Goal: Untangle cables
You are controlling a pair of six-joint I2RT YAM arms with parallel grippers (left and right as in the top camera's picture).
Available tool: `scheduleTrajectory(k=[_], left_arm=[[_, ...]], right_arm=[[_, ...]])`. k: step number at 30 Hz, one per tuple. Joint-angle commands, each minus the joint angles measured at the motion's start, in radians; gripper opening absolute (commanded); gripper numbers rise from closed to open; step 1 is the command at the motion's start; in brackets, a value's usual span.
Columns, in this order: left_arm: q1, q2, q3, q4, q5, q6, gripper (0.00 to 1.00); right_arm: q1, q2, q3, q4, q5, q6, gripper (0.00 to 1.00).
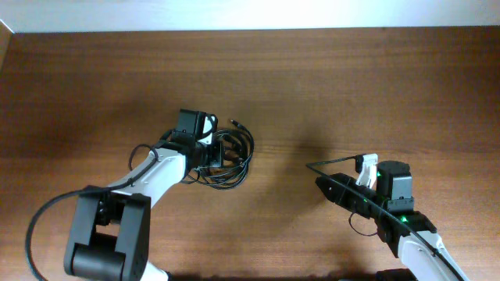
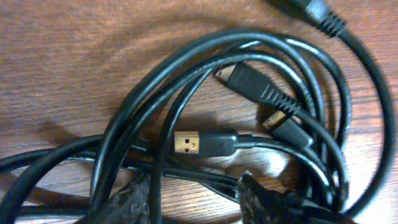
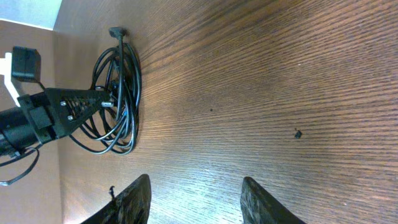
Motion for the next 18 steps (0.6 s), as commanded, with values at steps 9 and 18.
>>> scheduleTrajectory(k=[9, 18], left_arm=[[-0.001, -0.189, 0.026, -0.052, 0.087, 0.011, 0.0], [-0.001, -0.525, 0.026, -0.055, 0.357, -0.001, 0.0]], right_arm=[[-0.005, 0.001, -0.005, -0.015, 0.009, -0.004, 0.46], [-0.004, 0.001, -0.005, -0.024, -0.203, 0.098, 0.46]])
